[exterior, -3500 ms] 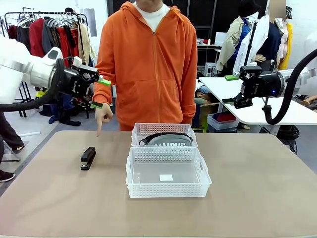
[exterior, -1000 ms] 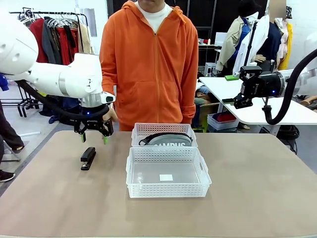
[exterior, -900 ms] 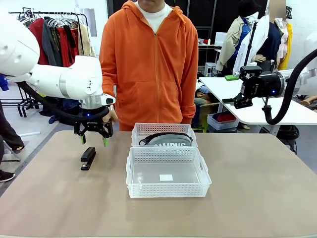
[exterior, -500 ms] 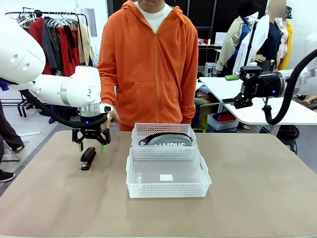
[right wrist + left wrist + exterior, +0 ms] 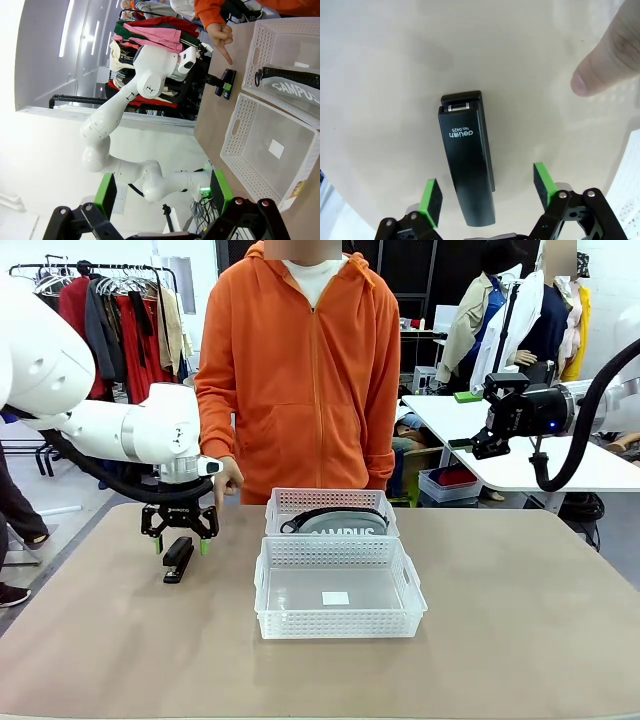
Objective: Distribute items into two baskets.
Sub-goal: Pick up the Stapler that the person points to.
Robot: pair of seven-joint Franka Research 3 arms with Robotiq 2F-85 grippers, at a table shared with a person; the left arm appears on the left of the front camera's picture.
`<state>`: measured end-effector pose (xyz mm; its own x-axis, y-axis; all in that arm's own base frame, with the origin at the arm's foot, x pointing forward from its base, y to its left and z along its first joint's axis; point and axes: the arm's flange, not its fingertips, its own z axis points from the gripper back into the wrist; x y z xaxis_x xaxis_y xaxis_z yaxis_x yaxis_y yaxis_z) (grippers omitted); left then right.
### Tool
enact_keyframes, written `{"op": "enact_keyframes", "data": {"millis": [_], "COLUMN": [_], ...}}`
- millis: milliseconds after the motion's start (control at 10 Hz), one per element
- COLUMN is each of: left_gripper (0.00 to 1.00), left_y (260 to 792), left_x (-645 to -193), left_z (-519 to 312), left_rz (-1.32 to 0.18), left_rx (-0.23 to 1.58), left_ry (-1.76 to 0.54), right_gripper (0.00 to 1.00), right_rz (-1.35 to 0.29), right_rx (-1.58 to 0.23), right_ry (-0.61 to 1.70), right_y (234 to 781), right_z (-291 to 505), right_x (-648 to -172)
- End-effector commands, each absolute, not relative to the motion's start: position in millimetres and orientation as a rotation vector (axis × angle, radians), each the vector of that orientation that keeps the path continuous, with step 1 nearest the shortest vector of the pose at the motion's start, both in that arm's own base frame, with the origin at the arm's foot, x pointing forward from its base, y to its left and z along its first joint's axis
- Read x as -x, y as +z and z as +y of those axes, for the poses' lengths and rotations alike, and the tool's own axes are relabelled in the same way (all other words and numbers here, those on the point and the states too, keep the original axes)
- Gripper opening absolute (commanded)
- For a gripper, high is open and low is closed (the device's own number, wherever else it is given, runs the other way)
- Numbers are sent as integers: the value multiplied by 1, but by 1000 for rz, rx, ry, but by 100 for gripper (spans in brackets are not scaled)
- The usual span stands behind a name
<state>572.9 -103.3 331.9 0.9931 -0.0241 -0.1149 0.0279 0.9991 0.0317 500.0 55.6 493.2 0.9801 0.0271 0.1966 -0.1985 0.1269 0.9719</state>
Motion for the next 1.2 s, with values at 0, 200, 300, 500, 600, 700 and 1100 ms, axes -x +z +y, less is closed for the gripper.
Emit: {"op": "enact_keyframes", "data": {"millis": [0, 200, 300, 500, 600, 700, 1100], "left_gripper": [68, 30, 11, 0, 0, 0, 0], "left_y": [332, 333, 332, 334, 334, 335, 372], "left_x": [-573, -573, -574, -573, -574, -574, -564], "left_z": [-102, -101, -100, -97, -95, -95, -80], "left_rz": [100, 100, 99, 96, 96, 96, 70], "left_rx": [-34, -33, -37, -44, -48, -52, -63], "left_ry": [7, 11, 14, 28, 35, 42, 61], "right_gripper": [100, 100, 100, 100, 100, 100, 100], "right_rz": [-150, -150, -150, -150, -150, -150, -150], "right_rx": [-1434, -1434, -1434, -1434, -1434, -1434, -1434], "right_ry": [160, 160, 160, 160, 160, 160, 160], "right_y": [495, 495, 495, 495, 495, 495, 495], "right_z": [55, 55, 55, 55, 55, 55, 55], "right_x": [-499, -499, -499, -499, -499, -499, -499]}}
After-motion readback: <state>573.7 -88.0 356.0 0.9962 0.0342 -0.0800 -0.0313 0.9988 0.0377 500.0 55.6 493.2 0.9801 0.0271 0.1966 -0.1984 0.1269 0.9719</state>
